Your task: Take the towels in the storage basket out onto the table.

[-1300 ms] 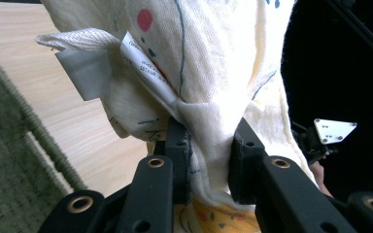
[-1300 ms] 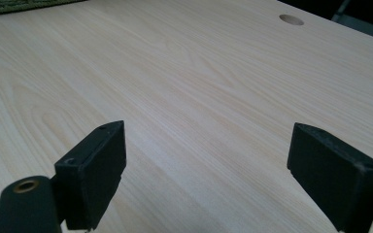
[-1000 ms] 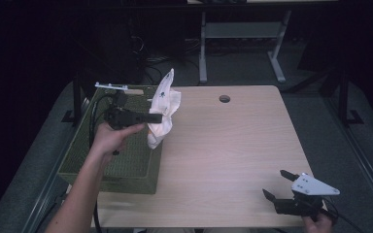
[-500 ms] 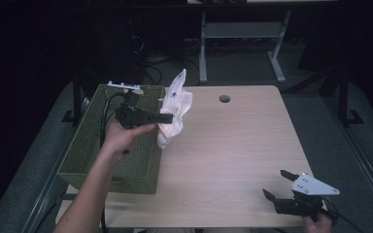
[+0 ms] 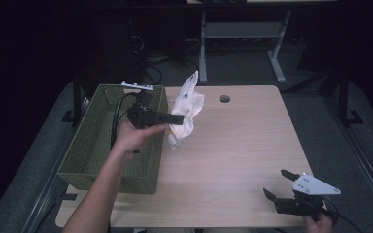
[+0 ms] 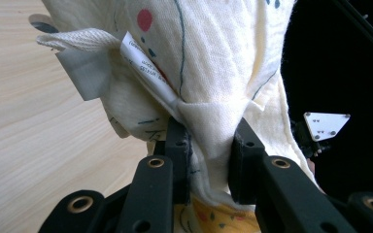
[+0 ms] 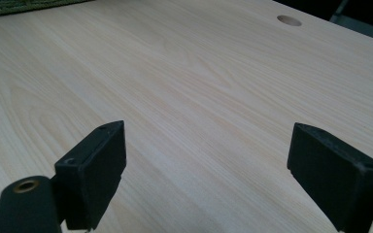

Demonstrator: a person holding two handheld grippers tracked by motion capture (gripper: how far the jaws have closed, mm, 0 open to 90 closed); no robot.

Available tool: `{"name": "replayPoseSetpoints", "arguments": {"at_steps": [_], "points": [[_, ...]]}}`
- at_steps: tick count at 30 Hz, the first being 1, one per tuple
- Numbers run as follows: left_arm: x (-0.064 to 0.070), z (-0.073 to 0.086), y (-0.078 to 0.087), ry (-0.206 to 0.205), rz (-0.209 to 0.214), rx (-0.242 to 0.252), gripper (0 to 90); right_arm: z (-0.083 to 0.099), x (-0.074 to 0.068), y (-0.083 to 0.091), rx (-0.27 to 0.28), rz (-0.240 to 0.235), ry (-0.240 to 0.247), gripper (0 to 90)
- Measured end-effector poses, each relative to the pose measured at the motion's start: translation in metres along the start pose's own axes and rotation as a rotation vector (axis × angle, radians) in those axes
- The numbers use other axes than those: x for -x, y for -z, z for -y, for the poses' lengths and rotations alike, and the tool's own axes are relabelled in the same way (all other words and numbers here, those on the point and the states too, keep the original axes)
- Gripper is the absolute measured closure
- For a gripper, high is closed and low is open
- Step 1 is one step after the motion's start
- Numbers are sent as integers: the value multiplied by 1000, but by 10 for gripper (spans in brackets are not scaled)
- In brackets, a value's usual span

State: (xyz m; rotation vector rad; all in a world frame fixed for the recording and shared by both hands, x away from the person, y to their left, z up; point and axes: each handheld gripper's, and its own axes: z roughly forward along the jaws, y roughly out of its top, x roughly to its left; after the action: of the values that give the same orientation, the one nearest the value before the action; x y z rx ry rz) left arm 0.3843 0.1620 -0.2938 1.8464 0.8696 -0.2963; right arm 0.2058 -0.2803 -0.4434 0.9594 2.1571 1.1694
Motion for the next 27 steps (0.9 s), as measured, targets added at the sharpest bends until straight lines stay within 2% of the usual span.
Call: {"name": "replayPoseSetpoints", "arguments": {"at_steps": [12,27], "points": [[2,-1,-19,-14,22,-25,748,0,1,0,-2,1,-3,137],[2,-1,-41,-5,34,-47,748,1,1,0,0,-1,-9,137]]}}
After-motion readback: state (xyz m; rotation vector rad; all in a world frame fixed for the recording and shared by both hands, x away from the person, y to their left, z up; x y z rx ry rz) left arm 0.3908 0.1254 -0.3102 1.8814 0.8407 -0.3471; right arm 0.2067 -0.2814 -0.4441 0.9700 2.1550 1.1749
